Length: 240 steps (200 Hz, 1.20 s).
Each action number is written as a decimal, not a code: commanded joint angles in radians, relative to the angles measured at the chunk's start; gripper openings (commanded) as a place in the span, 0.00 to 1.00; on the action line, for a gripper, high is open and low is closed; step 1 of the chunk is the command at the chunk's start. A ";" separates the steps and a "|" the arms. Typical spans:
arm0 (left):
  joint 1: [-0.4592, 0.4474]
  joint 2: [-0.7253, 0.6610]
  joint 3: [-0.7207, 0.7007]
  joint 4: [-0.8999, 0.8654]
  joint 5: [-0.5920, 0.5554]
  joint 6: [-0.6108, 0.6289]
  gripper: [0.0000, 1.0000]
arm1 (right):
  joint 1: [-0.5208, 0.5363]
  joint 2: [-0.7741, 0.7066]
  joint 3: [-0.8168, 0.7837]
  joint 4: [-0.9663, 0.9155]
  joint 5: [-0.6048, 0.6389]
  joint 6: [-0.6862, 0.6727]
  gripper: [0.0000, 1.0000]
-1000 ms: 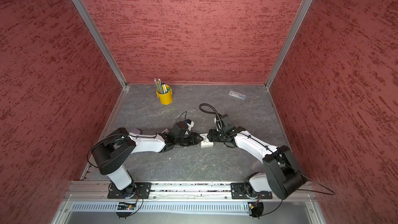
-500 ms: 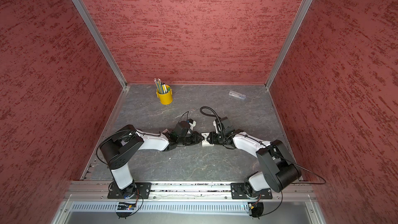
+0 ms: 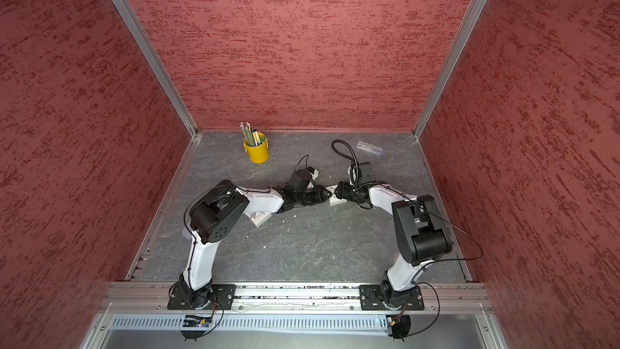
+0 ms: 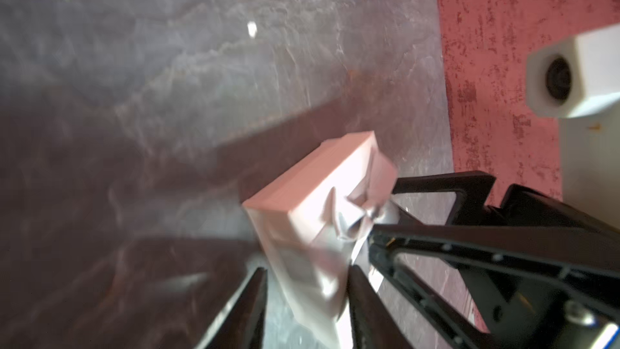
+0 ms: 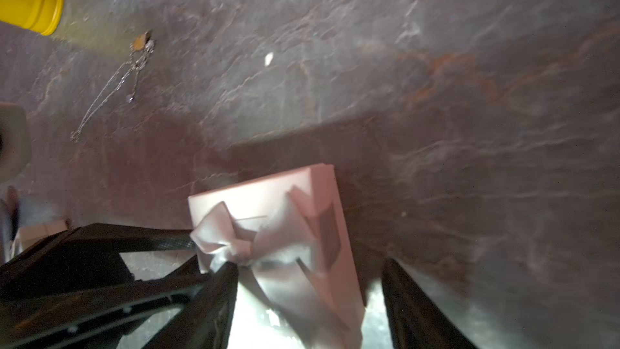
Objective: Take the necklace out of the lift-off lid jewelry box
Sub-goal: Move the jewelry box to the center of the board.
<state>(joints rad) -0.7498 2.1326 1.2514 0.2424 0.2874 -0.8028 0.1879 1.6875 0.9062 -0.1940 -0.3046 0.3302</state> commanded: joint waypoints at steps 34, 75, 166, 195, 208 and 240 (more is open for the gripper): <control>0.059 -0.062 0.063 -0.140 0.015 0.126 0.58 | -0.050 -0.084 0.043 -0.090 0.088 -0.035 0.81; 0.132 -0.294 -0.095 -0.217 -0.024 0.199 0.63 | -0.042 -0.165 -0.009 -0.070 0.028 0.034 0.80; 0.559 -0.791 -0.607 -0.411 0.072 0.303 0.67 | 0.302 -0.117 -0.004 0.050 0.051 0.213 0.79; 0.637 -0.853 -0.704 -0.398 0.133 0.318 0.65 | 0.396 -0.039 0.052 0.062 0.044 0.230 0.79; 0.638 -0.854 -0.731 -0.368 0.155 0.305 0.63 | 0.424 -0.015 0.078 0.056 0.042 0.231 0.79; 0.573 -0.831 -0.778 -0.262 0.175 0.221 0.57 | 0.444 -0.004 0.104 0.062 0.024 0.232 0.80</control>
<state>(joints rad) -0.1265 1.2938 0.4942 -0.1184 0.4217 -0.5350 0.6247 1.6875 0.9730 -0.1703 -0.2695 0.5400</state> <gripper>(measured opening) 0.582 0.793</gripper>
